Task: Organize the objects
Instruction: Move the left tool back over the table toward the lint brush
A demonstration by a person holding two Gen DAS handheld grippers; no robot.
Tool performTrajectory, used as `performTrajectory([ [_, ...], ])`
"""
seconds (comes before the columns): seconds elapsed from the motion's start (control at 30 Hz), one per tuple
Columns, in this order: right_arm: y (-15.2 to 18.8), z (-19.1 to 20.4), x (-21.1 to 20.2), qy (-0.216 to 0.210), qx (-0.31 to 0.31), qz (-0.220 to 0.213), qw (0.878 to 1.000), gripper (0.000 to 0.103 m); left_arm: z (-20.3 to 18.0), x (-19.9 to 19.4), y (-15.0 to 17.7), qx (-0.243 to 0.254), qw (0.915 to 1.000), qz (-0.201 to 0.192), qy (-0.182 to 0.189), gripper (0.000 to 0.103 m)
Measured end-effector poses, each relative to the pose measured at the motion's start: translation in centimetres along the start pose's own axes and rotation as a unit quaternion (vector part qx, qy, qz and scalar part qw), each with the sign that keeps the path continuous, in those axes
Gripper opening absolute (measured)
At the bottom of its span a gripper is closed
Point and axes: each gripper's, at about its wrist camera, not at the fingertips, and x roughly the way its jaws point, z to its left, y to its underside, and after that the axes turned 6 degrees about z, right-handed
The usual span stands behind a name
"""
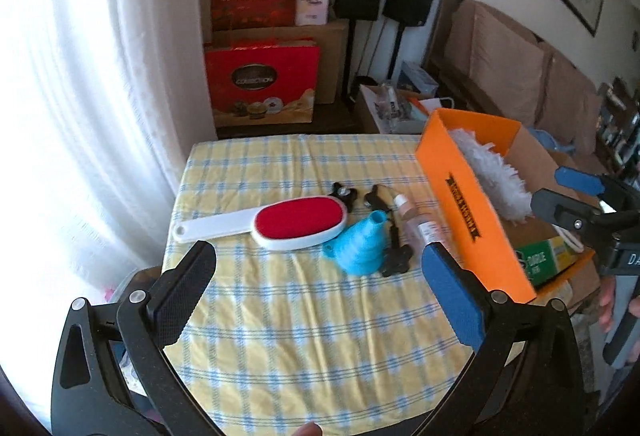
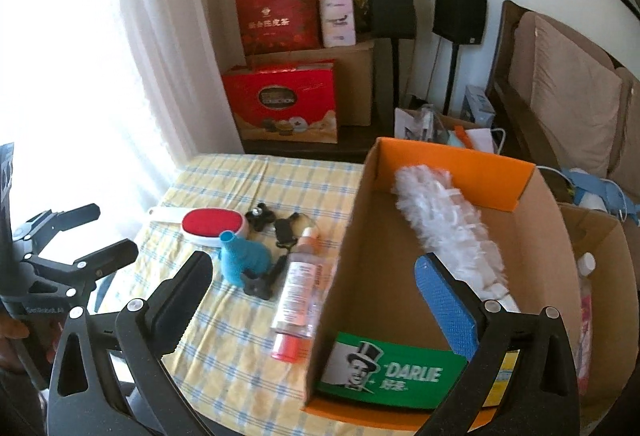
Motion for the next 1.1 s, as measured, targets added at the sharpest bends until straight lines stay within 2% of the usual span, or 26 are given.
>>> performTrajectory([
  [0.23, -0.3, 2.1, 1.6, -0.022, -0.005, 0.003, 1.000, 0.103, 4.0, 0.6, 1.2, -0.036, 0.9993, 0.002, -0.010, 0.103],
  [0.47, -0.9, 4.4, 3.9, -0.038, -0.014, 0.016, 0.999, 0.103, 6.5, 1.6, 2.3, -0.051, 0.9986, 0.011, -0.014, 0.103],
  [0.7, -1.4, 6.4, 7.0, -0.031, -0.026, 0.032, 0.999, 0.102, 7.3, 3.0, 3.3, -0.059, 0.9980, 0.022, -0.003, 0.103],
  [0.8, -1.3, 7.0, 8.5, -0.023, -0.033, 0.044, 0.998, 0.100, 7.2, 3.8, 4.0, -0.058, 0.9979, 0.029, 0.005, 0.103],
  [0.9, -1.1, 7.5, 10.0, -0.020, -0.038, 0.057, 0.997, 0.093, 7.1, 4.6, 4.5, -0.055, 0.9978, 0.036, 0.006, 0.103],
  [1.1, -0.7, 7.9, 12.5, -0.028, -0.025, 0.084, 0.996, 0.089, 7.5, 5.7, 5.3, -0.062, 0.9971, 0.043, 0.011, 0.103],
])
